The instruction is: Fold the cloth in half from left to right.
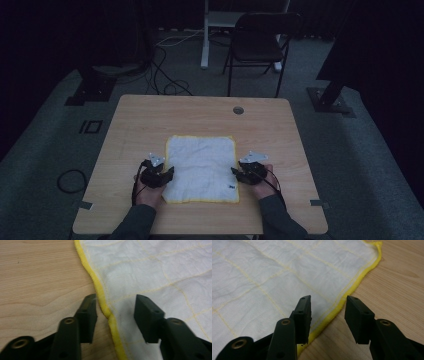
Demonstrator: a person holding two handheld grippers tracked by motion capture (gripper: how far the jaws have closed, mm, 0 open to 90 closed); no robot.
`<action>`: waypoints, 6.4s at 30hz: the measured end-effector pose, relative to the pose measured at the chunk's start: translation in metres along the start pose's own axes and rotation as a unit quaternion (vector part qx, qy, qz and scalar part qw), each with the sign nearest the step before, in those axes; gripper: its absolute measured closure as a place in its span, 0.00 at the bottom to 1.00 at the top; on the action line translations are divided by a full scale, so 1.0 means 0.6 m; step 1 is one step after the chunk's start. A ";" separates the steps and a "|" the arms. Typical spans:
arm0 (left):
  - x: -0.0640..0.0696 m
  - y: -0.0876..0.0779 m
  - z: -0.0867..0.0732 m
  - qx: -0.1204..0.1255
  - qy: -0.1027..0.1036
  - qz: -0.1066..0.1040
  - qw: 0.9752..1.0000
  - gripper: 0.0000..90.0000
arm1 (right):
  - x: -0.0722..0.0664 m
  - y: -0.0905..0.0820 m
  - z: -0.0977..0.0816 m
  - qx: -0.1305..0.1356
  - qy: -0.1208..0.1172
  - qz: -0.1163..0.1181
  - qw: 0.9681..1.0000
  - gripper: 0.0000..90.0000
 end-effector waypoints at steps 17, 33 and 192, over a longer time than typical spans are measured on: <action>-0.024 -0.009 -0.006 -0.010 -0.013 -0.020 1.000 0.96 | 0.009 -0.008 -0.004 0.005 0.008 -0.004 1.000 0.63; -0.042 -0.027 -0.001 0.005 -0.042 -0.046 0.998 0.96 | 0.018 -0.013 -0.010 0.007 0.016 -0.008 1.000 0.63; 0.222 0.002 0.077 0.010 0.154 -0.205 0.967 0.87 | 0.024 -0.005 -0.015 -0.007 0.021 -0.009 1.000 0.65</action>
Point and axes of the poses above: each handheld gripper's, and its own axes: y roughly forward along the jaws, z roughly out of its top, x roughly to its right, the point moved 3 cm from there along y, roughly forward along the jaws, and after that the axes turned 9 degrees about -x, right-handed, at the moved point
